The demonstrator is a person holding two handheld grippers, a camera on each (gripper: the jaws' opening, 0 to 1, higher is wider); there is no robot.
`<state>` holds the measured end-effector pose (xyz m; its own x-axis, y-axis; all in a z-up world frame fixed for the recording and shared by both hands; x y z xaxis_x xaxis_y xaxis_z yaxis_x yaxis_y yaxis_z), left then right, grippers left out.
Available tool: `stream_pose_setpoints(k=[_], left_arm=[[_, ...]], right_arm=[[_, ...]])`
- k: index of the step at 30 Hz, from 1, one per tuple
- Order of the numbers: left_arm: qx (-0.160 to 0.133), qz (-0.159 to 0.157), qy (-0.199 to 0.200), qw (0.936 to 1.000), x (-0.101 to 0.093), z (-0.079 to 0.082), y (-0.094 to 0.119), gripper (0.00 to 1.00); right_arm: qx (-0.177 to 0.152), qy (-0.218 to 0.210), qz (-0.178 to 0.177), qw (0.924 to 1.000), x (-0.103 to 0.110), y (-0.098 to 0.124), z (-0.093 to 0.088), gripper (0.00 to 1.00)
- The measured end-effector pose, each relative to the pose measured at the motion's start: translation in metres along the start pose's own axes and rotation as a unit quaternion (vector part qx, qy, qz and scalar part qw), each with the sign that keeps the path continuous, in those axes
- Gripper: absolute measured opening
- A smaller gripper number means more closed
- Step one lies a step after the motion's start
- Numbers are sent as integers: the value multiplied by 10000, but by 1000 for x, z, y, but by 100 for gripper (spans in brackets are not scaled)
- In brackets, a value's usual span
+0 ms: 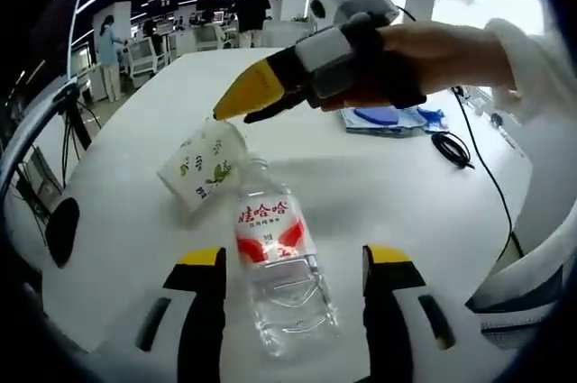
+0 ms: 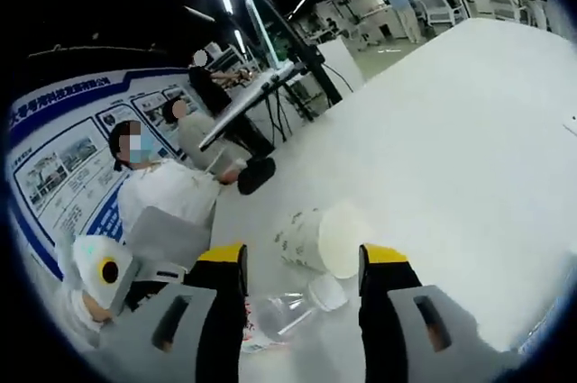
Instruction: Arrange the tabletop items into an orderly group along one side of the table until the central work area is clear of visible clutter.
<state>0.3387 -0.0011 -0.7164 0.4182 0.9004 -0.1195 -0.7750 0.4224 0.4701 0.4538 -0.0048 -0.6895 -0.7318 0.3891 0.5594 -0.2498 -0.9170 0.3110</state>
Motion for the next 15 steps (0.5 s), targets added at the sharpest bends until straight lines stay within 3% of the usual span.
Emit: stream_pose_setpoints(k=[9,15], left_arm=[[-46,-39,59,10000,-1,2,1,61],[36,-63,-29,10000,-2,-1,2,61]], right_arm=[[-56,2,51,10000,1,-11,3,47],[4,-149,69,9999,-5,-22,-5,37]])
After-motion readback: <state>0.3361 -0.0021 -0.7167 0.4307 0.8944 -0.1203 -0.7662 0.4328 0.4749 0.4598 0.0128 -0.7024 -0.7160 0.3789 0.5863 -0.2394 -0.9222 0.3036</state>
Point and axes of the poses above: the point that each gripper's makers call its tool centre point, and the gripper's own axes: y roughly backward along the fingers, x roughly to its left, z roughly out of its top, the point moved 2 cm from there along y, roughly backward along the fingers, and after that the axes turned 14 degrees about -x, right-handed, at the moved point
